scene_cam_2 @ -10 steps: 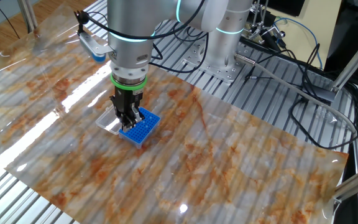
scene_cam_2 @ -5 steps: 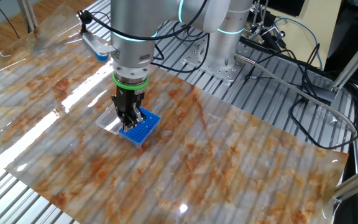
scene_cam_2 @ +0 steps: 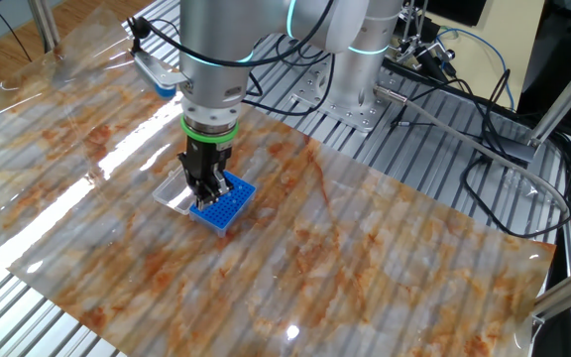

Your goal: Insert a small pipette tip into the holder for small pipette tips

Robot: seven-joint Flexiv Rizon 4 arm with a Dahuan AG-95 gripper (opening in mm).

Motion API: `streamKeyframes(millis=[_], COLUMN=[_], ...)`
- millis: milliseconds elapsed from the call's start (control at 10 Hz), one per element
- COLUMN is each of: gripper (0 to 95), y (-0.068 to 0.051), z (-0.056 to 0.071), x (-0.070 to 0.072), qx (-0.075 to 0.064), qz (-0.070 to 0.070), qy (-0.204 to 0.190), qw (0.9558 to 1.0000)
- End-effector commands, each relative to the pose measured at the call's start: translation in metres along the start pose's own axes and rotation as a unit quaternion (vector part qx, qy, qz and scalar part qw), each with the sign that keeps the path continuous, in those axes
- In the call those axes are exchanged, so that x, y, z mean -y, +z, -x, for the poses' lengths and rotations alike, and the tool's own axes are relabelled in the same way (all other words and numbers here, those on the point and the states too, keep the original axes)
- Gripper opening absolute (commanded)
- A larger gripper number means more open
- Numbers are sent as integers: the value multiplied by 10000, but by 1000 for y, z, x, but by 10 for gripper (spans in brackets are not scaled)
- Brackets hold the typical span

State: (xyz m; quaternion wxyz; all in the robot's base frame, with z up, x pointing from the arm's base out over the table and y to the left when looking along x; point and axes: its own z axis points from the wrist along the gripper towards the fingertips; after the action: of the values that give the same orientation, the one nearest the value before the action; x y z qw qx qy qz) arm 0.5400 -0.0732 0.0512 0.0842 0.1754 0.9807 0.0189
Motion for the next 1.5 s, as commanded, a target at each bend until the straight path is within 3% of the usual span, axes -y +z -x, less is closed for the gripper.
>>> streamKeyframes(millis=[100, 1500], gripper=[0, 0], y=[1, 1], z=[-1, -15], x=[0, -1], qx=[28, 32], qz=[-3, 20], qy=[14, 75], qw=[10000, 10000])
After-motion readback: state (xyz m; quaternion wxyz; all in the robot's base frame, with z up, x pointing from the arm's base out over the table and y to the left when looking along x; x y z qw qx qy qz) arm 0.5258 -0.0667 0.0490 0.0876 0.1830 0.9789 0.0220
